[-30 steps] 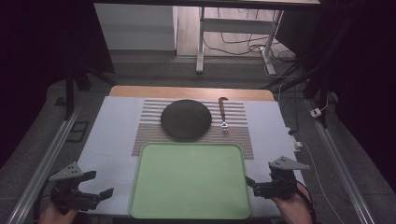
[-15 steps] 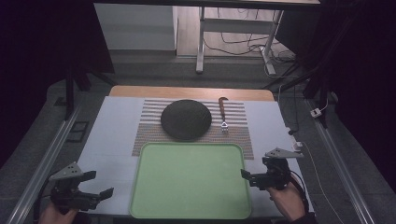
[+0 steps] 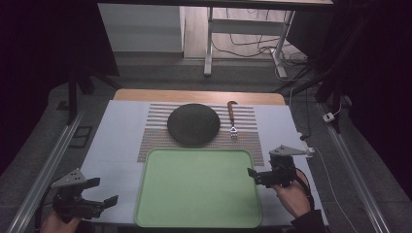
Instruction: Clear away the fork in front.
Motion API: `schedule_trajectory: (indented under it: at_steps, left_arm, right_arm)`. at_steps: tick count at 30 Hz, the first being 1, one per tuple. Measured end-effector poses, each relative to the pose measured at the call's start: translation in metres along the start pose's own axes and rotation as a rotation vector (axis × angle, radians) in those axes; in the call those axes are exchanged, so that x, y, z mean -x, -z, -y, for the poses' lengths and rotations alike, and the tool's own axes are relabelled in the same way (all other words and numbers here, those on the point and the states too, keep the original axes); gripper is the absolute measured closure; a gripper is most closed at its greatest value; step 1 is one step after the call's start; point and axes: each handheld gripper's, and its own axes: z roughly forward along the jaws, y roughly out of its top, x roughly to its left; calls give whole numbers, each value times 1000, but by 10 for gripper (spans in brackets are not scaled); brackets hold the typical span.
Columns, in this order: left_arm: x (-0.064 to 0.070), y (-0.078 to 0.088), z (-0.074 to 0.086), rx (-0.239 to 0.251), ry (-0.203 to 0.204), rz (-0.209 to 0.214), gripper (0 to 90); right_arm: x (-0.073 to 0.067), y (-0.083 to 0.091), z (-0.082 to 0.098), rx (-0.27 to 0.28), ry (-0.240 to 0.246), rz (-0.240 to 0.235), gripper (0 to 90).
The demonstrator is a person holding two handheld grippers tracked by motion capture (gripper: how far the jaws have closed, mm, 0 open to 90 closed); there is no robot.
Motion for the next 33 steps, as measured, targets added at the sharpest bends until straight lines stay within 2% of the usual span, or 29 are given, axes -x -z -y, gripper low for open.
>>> schedule_trajectory:
  at_steps: [8,19,23,33]
  left_arm:
    - [0,0,0,-4,1,3,3]
    - [-1,-1,0,-5,4,3,3]
    - [-1,-1,0,-7,6,5,3]
    - [-1,-1,0,-7,9,7,3]
  right_arm:
    - [2,-16,-8,-49,34,22,0]
    - [5,-37,-23,-69,59,62,0]
    - [7,-49,-33,-90,113,106,0]
    - [9,-76,-48,-128,206,175,0]
